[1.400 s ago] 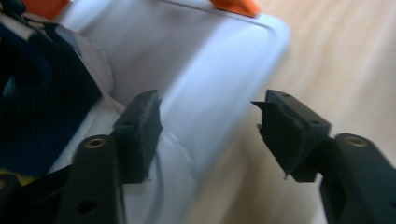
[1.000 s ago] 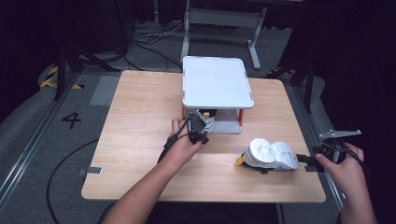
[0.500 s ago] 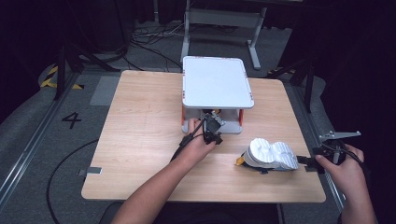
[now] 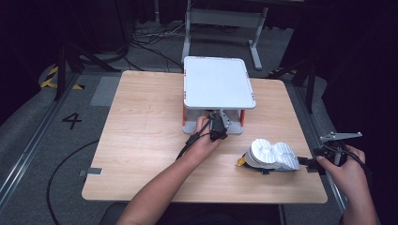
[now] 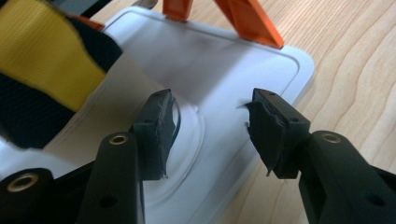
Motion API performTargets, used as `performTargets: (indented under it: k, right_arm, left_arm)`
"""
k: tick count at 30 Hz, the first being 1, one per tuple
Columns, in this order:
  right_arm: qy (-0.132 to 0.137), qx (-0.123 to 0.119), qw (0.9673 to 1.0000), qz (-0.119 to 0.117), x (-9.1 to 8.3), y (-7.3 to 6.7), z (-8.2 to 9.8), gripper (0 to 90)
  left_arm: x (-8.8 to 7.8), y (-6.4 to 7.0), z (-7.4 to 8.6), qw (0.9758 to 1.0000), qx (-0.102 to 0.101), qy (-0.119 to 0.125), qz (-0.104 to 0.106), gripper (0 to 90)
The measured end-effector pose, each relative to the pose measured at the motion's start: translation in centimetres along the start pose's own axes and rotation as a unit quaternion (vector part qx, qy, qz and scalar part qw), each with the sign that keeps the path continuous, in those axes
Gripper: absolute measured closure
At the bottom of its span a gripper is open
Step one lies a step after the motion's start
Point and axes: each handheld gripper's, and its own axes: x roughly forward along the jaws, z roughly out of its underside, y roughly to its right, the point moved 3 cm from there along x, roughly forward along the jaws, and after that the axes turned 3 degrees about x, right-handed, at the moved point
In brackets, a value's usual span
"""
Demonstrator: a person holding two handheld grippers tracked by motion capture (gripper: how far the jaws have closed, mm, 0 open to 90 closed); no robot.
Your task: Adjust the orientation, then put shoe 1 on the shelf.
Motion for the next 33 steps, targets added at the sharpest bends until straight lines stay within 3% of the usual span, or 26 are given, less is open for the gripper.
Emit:
performTargets:
  k: [7,8,12,13,16,19,21,24,29,31,33]
  right_arm:
    - [0.006,-0.007,1.0,-0.003,-0.4,-0.1,-0.1,21.6]
    - [0.006,-0.006,1.0,-0.004,-0.4,-0.1,-0.1,21.6]
    - [0.007,-0.008,0.9999,-0.003,-0.4,-0.2,-0.2,21.6]
    - [0.007,-0.01,0.9999,-0.004,-0.3,-0.3,-0.2,21.6]
    - [0.007,-0.011,0.9999,-0.005,-0.3,-0.4,-0.3,21.6]
    - [0.012,-0.014,0.9998,-0.005,-0.2,-0.4,-0.5,21.4]
    - [0.013,-0.016,0.9998,-0.007,-0.2,-0.5,-0.6,21.2]
    - [0.016,-0.017,0.9997,-0.011,-0.1,-0.7,-0.8,21.2]
    - [0.033,-0.038,0.9984,-0.024,0.2,-1.5,-1.7,20.0]
    - [0.038,-0.047,0.9977,-0.032,0.3,-2.0,-2.1,20.3]
    - [0.03,-0.059,0.9973,-0.033,0.5,-2.4,-2.2,26.5]
  left_arm:
    - [-0.9,-0.5,0.8,0.9997,-0.022,-0.007,-0.011,51.7]
    - [-1.0,-0.6,0.9,0.9997,-0.017,-0.01,-0.013,51.4]
    - [-1.7,-0.5,1.0,0.9988,-0.015,-0.039,-0.027,37.0]
    - [-2.1,-0.5,1.0,0.9984,-0.021,-0.045,-0.027,37.6]
    - [-4.0,-0.6,0.7,0.9962,-0.05,-0.07,-0.016,35.1]
    - [-6.9,-0.9,0.0,0.994,-0.079,-0.076,0.003,33.0]
    - [-8.7,-1.5,-0.3,0.9929,-0.089,-0.079,0.006,30.0]
    - [-11.4,-2.8,-0.1,0.9915,-0.105,-0.077,-0.006,29.0]
    - [-14.8,-5.3,1.9,0.9853,-0.132,-0.108,-0.014,25.3]
    - [-15.8,-6.3,3.2,0.9808,-0.143,-0.132,-0.014,23.2]
    - [-16.4,-7.3,4.3,0.9776,-0.155,-0.142,-0.014,23.1]
